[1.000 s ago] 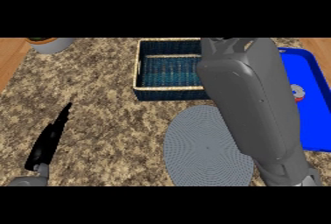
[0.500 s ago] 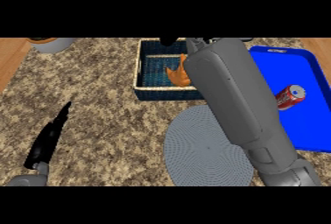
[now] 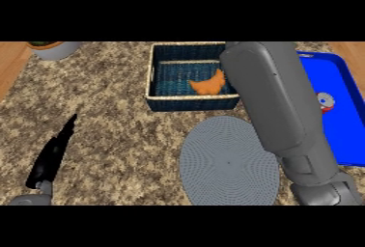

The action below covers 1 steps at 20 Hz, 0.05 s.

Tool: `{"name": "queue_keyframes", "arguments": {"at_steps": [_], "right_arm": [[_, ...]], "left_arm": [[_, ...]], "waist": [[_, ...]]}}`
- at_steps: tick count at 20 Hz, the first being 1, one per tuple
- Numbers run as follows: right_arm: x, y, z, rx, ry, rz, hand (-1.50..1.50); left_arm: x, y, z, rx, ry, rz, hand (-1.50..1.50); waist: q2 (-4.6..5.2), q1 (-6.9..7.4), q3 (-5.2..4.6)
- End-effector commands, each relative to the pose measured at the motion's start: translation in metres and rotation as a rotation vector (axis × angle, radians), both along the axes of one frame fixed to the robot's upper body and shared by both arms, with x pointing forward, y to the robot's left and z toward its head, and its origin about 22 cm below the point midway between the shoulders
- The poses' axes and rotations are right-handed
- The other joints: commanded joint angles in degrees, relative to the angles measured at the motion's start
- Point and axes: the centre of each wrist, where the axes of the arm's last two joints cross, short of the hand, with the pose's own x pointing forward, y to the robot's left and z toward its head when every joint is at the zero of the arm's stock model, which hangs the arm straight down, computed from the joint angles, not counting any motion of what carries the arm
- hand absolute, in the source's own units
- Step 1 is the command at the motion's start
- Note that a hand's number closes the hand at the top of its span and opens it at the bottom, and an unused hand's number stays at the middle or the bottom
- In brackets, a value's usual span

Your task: Pick the croissant from the placemat and place it in the basket

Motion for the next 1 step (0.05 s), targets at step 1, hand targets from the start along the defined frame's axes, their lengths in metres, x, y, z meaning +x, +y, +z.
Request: {"name": "queue_keyframes", "arguments": {"at_steps": [1], "right_arm": [[-0.0019, -0.0395, -0.0007, 0.109, -0.024, -0.109, -1.5]], "left_arm": [[0.0058, 0.0078, 0.0097, -0.002, 0.003, 0.011, 0.0]], "waist": [[-0.31, -1.02, 0.06]]}}
